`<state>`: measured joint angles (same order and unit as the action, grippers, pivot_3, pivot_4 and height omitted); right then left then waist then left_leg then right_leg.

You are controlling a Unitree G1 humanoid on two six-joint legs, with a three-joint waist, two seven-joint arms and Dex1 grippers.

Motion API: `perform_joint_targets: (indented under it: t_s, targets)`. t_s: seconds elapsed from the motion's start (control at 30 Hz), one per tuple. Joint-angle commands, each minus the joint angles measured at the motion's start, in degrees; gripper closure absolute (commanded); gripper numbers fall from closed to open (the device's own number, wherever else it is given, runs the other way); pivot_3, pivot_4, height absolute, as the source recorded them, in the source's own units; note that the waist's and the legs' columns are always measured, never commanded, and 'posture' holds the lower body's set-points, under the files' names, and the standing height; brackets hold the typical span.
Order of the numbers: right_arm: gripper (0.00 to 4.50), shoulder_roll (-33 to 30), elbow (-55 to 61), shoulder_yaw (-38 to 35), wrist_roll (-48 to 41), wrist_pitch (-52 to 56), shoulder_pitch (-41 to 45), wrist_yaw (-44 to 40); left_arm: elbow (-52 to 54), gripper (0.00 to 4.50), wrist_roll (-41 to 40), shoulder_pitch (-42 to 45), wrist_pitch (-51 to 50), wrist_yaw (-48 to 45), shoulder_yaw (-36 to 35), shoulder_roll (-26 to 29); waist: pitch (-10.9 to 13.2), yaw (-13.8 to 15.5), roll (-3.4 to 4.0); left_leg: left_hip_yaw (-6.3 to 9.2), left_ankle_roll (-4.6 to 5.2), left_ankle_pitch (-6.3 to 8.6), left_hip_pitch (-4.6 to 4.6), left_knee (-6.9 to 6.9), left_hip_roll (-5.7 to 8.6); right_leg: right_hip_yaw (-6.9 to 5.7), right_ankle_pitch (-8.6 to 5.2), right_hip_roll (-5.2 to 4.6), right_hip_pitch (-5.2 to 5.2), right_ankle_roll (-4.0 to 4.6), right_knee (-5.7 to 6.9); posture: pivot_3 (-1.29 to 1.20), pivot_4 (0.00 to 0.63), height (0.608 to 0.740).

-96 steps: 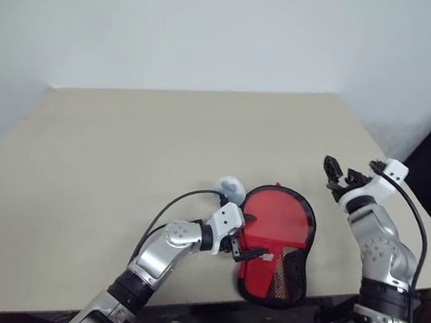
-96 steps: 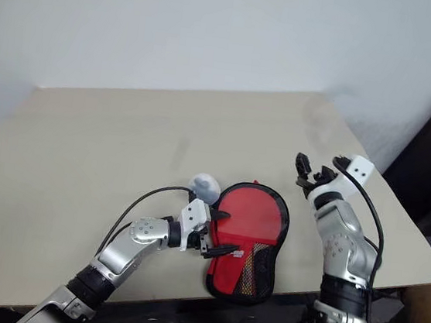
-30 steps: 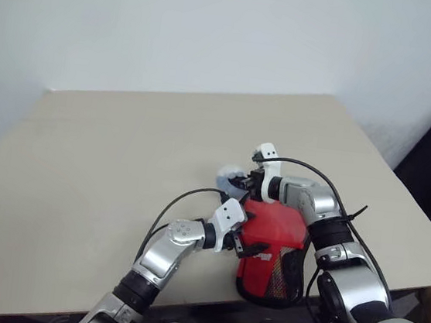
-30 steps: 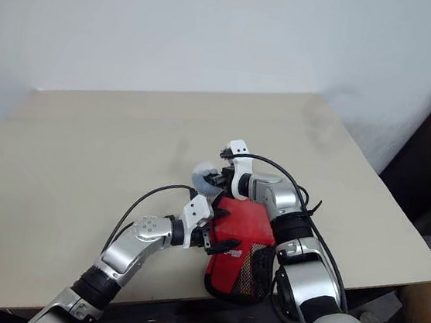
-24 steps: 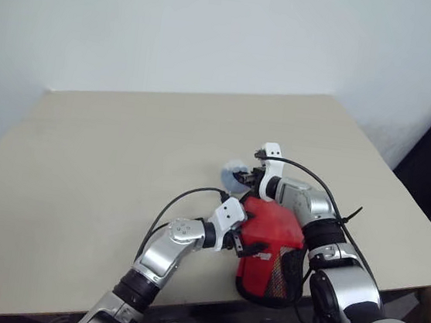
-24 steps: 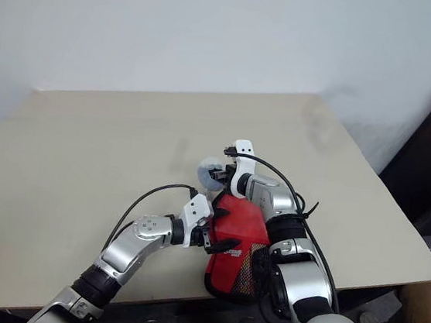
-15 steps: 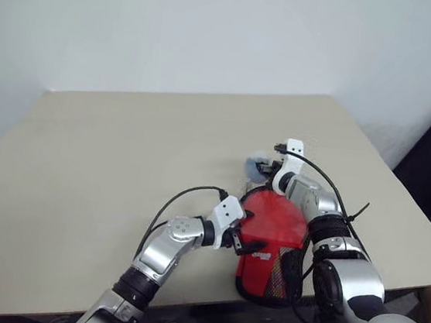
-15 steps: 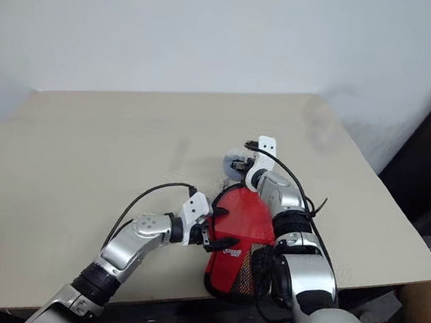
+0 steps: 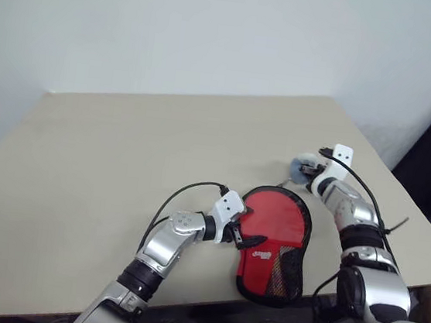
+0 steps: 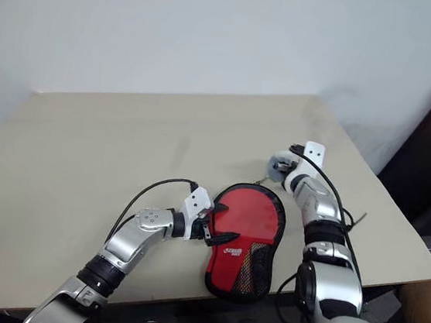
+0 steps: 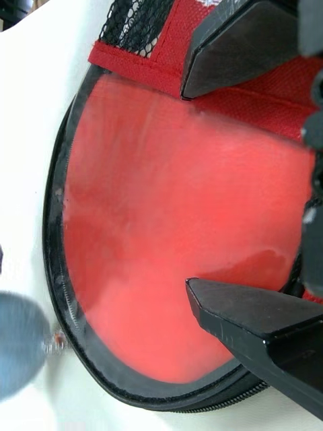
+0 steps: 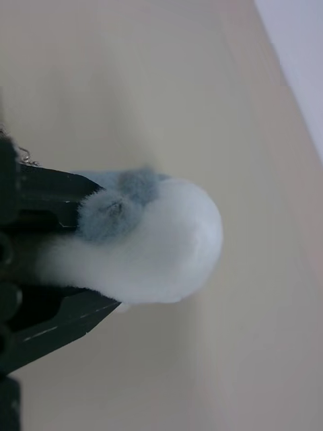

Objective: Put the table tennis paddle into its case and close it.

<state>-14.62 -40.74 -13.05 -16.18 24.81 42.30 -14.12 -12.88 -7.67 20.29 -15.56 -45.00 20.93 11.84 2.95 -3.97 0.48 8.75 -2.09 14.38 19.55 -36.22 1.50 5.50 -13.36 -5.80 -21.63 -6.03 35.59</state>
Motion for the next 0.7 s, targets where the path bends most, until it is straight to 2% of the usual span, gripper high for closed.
perform_joint_targets:
  t_s: [0.03,0.17,0.4,0.6,0.7]
  targets:
    - [4.17,-3.8,16.8,-3.1,-3.3,6.2,-6.3,-0.3,-5.3,0.0,2.0,-1.2,-2.4,0.4,0.3,0.9,0.0,0.1,0.0,0.02,0.0,0.0,0.01,0.0,0.02,0.0,-0.01,-0.01,0.02,-0.01,-0.01,0.0,0.0,0.74]
    - [4.17,-5.3,33.9,-4.5,-7.5,14.0,-17.4,-1.1,-5.8,0.0,2.0,-1.0,-2.5,-0.4,0.6,0.9,0.0,0.3,0.0,-0.01,0.02,0.02,-0.01,0.0,0.01,0.01,-0.05,-0.01,0.03,-0.06,-0.04,0.0,0.0,0.74]
    - [4.17,-4.5,55.2,-10.5,-17.0,22.5,-33.1,-0.4,-6.0,0.0,2.4,-1.2,-2.3,-1.3,1.2,0.8,0.0,1.0,-0.05,-0.05,0.04,0.07,0.01,0.0,-0.01,0.01,-0.11,-0.02,0.02,-0.11,-0.08,0.0,0.0,0.74]
    - [4.17,-6.9,66.5,-13.4,-24.1,26.3,-44.8,-3.4,-6.0,0.0,2.3,-1.4,-2.9,-2.2,1.6,0.8,0.0,1.4,-0.08,-0.06,0.08,0.11,0.06,0.02,-0.03,-0.02,-0.18,-0.03,0.05,-0.01,-0.34,0.0,0.0,0.74]
    - [4.17,-8.3,67.8,-12.5,-23.8,26.3,-47.4,-3.2,-6.1,0.0,2.3,-1.4,-3.0,-2.5,1.9,0.8,0.0,1.4,-0.14,-0.1,0.13,0.15,0.07,0.02,-0.06,-0.02,-0.2,-0.03,0.17,0.02,-0.63,0.0,0.0,0.74]
